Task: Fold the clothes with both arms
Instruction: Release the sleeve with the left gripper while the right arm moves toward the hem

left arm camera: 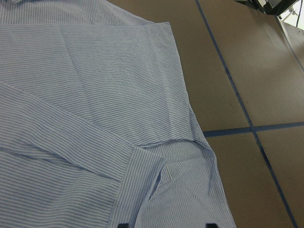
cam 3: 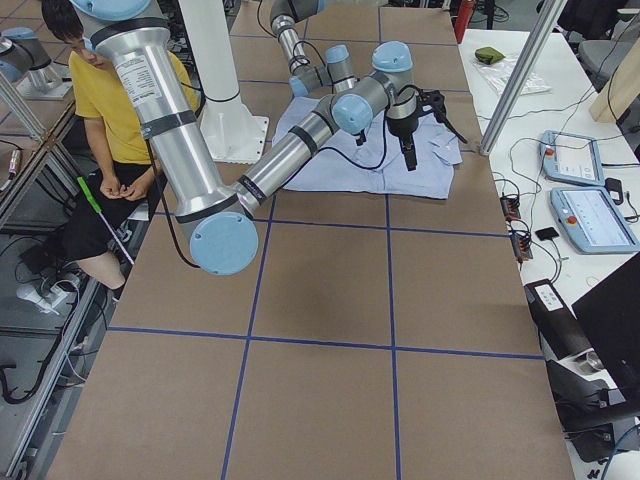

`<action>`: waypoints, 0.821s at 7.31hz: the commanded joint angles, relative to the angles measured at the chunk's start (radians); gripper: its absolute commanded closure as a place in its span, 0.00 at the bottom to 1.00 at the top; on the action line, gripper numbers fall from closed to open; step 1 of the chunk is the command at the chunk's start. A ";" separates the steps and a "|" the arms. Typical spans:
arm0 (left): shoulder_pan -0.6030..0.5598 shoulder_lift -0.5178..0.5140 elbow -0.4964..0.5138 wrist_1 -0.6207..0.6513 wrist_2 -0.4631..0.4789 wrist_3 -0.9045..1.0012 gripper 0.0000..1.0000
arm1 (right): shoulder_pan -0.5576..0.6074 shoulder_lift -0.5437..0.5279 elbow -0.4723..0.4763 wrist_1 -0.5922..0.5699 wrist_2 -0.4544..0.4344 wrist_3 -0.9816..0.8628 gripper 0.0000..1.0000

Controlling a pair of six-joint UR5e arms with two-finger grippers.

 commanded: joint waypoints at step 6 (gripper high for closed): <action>0.010 0.579 -0.684 0.313 0.004 0.105 0.00 | -0.657 -0.280 0.361 0.000 -0.502 0.668 0.00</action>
